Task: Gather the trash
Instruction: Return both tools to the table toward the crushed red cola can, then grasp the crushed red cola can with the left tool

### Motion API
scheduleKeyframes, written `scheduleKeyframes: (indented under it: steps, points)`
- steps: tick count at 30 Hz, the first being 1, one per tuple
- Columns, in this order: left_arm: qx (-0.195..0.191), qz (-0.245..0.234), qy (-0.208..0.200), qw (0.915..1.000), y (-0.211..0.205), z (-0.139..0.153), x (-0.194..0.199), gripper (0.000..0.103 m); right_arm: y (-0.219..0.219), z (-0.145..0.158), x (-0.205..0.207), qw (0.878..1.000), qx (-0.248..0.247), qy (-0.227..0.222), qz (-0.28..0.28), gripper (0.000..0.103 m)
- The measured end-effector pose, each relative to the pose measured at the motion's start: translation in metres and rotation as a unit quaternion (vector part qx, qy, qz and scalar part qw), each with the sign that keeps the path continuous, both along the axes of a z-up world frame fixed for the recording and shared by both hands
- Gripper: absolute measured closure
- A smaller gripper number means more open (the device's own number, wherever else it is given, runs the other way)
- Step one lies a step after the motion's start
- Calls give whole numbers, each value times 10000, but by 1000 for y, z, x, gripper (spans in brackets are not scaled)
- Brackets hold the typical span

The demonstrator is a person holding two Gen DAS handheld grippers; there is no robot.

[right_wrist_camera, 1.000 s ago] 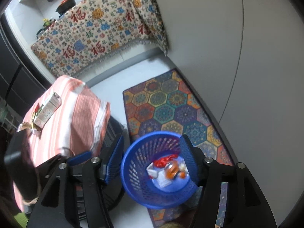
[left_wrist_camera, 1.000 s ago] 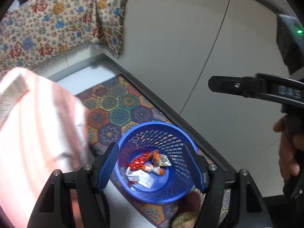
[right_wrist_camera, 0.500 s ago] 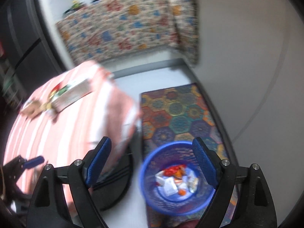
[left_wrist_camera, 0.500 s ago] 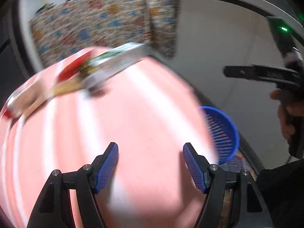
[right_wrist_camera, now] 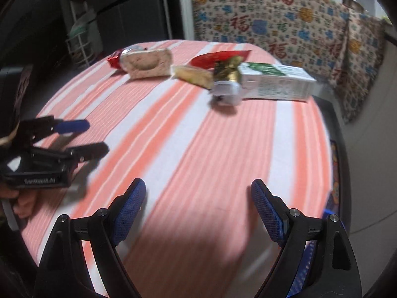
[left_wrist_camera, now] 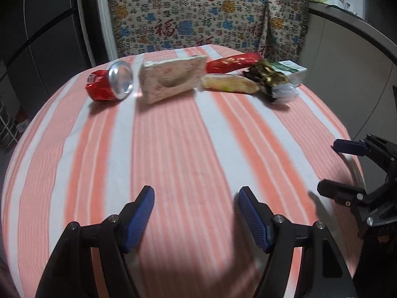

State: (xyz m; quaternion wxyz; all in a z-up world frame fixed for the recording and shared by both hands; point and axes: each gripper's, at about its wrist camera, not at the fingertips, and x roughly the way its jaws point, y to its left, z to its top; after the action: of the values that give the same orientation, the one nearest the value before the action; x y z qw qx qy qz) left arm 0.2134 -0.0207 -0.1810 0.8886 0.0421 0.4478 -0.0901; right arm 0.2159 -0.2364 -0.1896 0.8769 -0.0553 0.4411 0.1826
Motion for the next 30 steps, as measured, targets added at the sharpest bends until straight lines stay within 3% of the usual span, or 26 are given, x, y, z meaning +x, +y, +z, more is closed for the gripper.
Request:
scheduleKeyframes:
  steps: [8, 11, 14, 19, 25, 27, 28, 29, 30]
  points:
    - [-12, 731, 12, 9973, 66, 7, 48, 27, 39, -9, 5, 9989, -288, -51, 359, 11]
    - [-257, 843, -344, 9955, 93, 32, 69, 27, 47, -10, 8, 9989, -232, -30, 409, 10]
    - [-508, 727, -467, 9950, 112, 53, 100, 26, 51, -11, 9, 9988, -228, -28, 439, 8]
    - [-622, 314, -64, 9976, 117, 52, 154, 26, 52, -11, 10, 9988, -203, -6, 448, 6]
    - [2, 58, 147, 9999, 99, 27, 183, 26, 53, -10, 7, 9988, -176, 18, 467, 6]
    - [15, 83, 97, 9999, 101, 23, 185, 26, 53, -10, 7, 9988, -163, 26, 469, 6]
    - [-10, 120, 84, 9999, 103, 22, 186, 27, 53, -10, 7, 9988, -157, 31, 473, 6]
    - [-28, 175, 59, 9998, 106, 22, 186, 41, 54, -10, 7, 9987, -156, 33, 476, 6]
    - [-83, 216, 54, 9997, 110, 21, 187, 44, 54, -10, 7, 9987, -155, 37, 478, 6]
